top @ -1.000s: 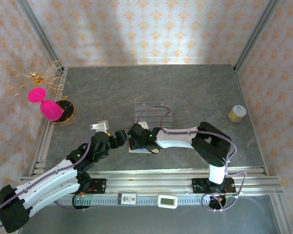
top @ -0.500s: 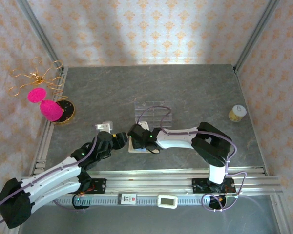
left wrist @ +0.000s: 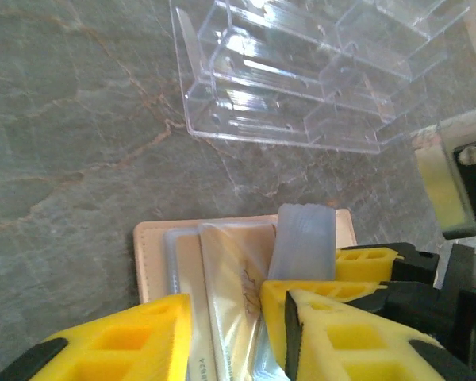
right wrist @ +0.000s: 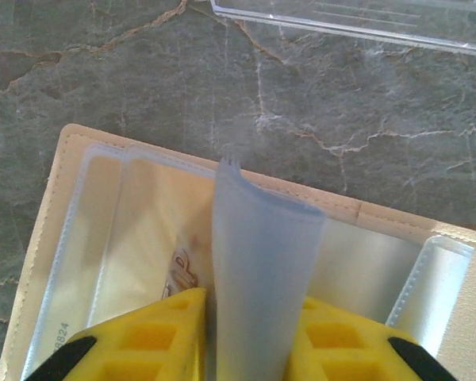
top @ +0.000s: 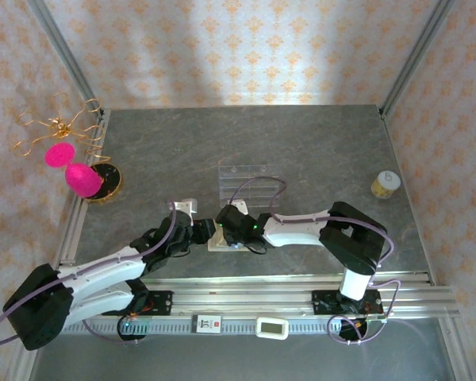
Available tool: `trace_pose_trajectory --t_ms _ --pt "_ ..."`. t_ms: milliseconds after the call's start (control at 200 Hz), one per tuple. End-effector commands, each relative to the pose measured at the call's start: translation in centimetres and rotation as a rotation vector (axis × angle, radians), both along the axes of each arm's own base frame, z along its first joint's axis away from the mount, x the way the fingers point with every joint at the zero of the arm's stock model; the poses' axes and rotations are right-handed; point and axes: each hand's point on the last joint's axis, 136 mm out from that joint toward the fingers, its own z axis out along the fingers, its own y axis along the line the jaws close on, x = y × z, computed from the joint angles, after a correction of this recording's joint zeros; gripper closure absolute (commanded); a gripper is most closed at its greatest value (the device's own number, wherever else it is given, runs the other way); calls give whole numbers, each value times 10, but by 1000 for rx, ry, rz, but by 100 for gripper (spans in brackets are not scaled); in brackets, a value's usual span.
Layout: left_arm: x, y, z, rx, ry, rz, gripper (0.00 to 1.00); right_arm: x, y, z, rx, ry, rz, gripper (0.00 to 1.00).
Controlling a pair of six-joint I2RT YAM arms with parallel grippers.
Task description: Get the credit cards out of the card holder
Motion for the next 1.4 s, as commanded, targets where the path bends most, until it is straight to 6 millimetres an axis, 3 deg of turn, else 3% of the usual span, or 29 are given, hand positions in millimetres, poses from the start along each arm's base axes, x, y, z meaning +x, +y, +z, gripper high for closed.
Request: trace_pose_trajectory --t_ms 0,60,275,390,651,836,976,1176,1397 --pt "2 -18 7 -64 -5 -47 72 -14 -11 -9 -18 35 35 78" --pt "2 -23 3 -59 8 -62 79 -14 -11 -5 -3 24 38 78" --pt "0 -54 -6 -25 32 -136 87 -16 -13 -5 1 16 52 77" --pt "1 -61 -16 6 61 -141 100 -17 -14 -5 6 12 57 77" --pt "-3 -51 -52 116 178 -120 100 -18 -16 -3 19 4 61 77" --pt "-16 -33 -83 228 279 -115 100 -17 -22 -1 8 -9 43 70" --pt "-21 -26 -93 254 302 -118 100 -14 -37 -2 -54 -27 3 63" --pt "-25 -24 -97 258 312 -123 100 -12 -77 0 -168 -65 -90 55" --pt "-26 -25 -100 255 314 -133 100 -19 -108 6 -211 -75 -163 49"
